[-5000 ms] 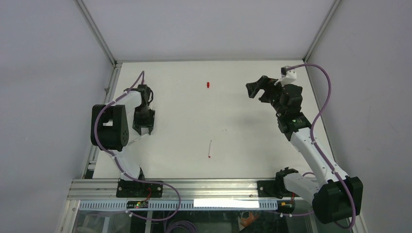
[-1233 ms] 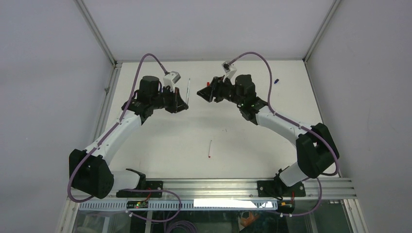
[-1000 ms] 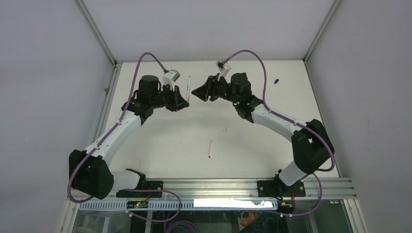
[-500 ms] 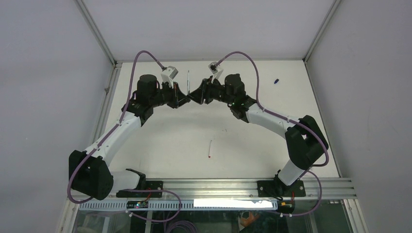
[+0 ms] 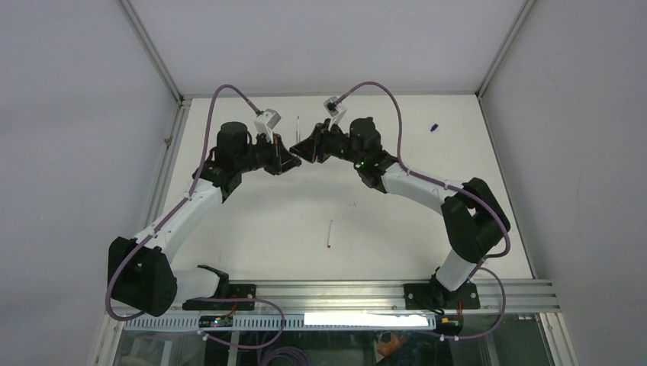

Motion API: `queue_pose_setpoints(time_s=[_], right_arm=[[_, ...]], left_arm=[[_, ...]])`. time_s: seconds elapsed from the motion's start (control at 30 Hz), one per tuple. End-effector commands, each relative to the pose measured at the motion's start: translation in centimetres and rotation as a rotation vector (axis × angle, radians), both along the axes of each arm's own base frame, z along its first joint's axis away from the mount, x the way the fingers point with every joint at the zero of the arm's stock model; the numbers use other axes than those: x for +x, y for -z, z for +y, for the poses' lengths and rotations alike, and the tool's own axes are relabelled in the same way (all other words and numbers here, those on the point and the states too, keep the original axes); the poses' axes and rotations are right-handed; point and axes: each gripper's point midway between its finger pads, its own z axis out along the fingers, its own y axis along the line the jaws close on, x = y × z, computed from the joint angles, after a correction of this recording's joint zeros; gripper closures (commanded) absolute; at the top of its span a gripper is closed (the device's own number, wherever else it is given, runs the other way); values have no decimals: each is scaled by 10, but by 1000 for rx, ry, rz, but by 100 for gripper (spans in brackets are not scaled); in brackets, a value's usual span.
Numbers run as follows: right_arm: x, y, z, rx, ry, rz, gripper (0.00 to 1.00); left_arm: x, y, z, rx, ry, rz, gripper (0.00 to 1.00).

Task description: Insert the pens into the pen caps

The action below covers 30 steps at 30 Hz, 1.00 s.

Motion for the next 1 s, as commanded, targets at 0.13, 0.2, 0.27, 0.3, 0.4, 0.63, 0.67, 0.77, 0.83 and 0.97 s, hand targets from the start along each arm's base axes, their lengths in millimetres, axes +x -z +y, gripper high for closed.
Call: queue_pose_setpoints(time_s=[0.13, 0.2, 0.27, 0.3, 0.4, 0.63, 0.67, 0.77, 0.83, 0.97], right_arm=[[2, -22, 13, 60, -17, -58, 67], [1, -20, 14, 58, -23, -54, 82], [0, -19, 15, 53, -28, -50, 100], [-1, -19, 15, 51, -28, -50, 100], [1, -16, 11, 8, -14, -59, 100], [22, 11, -55, -327, 181, -59, 100], [24, 18, -71, -375, 227, -40, 100], [23, 32, -109, -463, 325, -20, 100], [18, 40, -126, -512, 355, -21, 100], [8, 44, -137, -516, 347, -19, 100]], left_arm=[[-7, -35, -7, -69, 40, -108, 100], [-7, -37, -6, -70, 31, -116, 100], [-6, -38, -5, -69, 22, -125, 100], [-5, -39, -4, -70, 17, -128, 100], [-3, -36, -3, -66, -2, -122, 100], [18, -17, 41, 74, -252, -108, 48], [24, -20, 52, 86, -309, -120, 41], [53, -20, 99, 155, -532, -90, 32], [80, -13, 134, 190, -653, -3, 33], [142, 0, 182, 310, -767, 138, 36]])
